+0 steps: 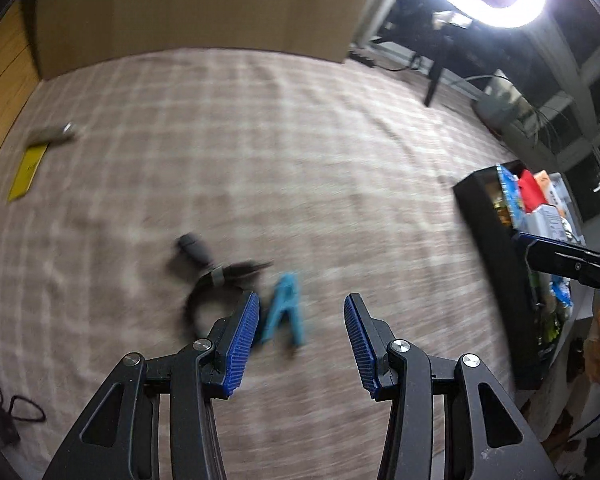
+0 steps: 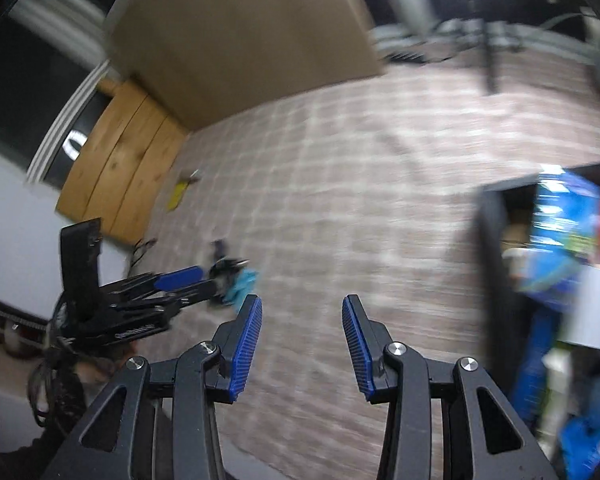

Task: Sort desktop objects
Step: 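Move both tools back toward the black cable and blue clip, then close the left tool on the black coiled cable while the right tool grasps it too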

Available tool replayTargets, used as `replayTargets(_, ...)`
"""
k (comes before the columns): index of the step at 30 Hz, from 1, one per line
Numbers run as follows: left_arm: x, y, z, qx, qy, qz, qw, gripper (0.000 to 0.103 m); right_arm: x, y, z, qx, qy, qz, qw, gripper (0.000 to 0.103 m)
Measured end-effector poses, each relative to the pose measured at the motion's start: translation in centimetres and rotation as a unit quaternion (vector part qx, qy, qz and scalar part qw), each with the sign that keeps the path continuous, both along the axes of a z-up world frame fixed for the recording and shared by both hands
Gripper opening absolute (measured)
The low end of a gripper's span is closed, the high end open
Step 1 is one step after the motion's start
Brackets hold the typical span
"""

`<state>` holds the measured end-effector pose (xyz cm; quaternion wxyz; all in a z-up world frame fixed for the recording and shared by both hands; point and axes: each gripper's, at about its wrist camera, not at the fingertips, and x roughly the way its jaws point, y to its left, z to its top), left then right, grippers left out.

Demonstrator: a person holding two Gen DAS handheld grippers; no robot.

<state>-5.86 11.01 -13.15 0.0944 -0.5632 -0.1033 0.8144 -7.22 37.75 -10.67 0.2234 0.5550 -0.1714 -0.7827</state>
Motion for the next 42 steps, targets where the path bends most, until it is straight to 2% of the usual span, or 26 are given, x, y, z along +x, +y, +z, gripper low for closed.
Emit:
replayTargets(2, 0.6, -1.3, -0.7, -0.006, -0.004, 0.003, 1.0, 0.049, -1.0, -2.5, -0.8, -0.007, -0.015, 0.02, 1.0, 0.038)
replayTargets(6, 1.6, -3.0, -2.0, -0.018, -0.008, 0.012, 0.9997, 0.062, -3.2, -8.2, -2.9, -0.013, -0.047, 0.073, 0.996, 0.039)
replayTargets(11, 2.1, -4.9, -3.1, -0.013, -0.013, 0.03, 0.9994, 0.063, -5.0, -13.9, -5.3, 0.007, -0.066, 0.124, 0.99, 0.039)
replayTargets(17, 2.2, -5.5, -4.4, -0.001, -0.018, 0.03, 0.9994, 0.063, -6.8, -18.1, -7.7, 0.043, -0.082, 0.15, 0.984, 0.039)
replayTargets(28, 1.1, -4.3, -5.3, 0.025, -0.016, 0.016, 0.9994, 0.063, -7.4, -20.0, -9.6, 0.08, -0.107, 0.17, 0.976, 0.038)
replayTargets(31, 1.0, -4.1, -5.4, 0.026, -0.011, 0.019, 0.9994, 0.063, -7.1, -19.7, -10.3, 0.103, -0.111, 0.164, 0.975, 0.038)
replayTargets(34, 0.9, -4.1, -5.4, 0.036, -0.008, 0.021, 0.9991, 0.063, -7.3, -19.0, -10.8, 0.073, -0.118, 0.153, 0.978, 0.038)
replayTargets(37, 0.9, -3.9, -5.5, 0.046, -0.008, 0.018, 0.9987, 0.062, -7.2, -18.9, -11.1, 0.057, -0.123, 0.158, 0.978, 0.032)
replayTargets(40, 0.7, -3.5, -5.5, 0.037, -0.008, 0.017, 0.9991, 0.062, -7.1, -18.7, -11.3, 0.046, -0.123, 0.153, 0.979, 0.031)
replayTargets(42, 0.8, -3.6, -5.4, 0.04, -0.009, 0.022, 0.9989, 0.062, -7.1, -18.0, -11.4, 0.043, -0.122, 0.146, 0.981, 0.026)
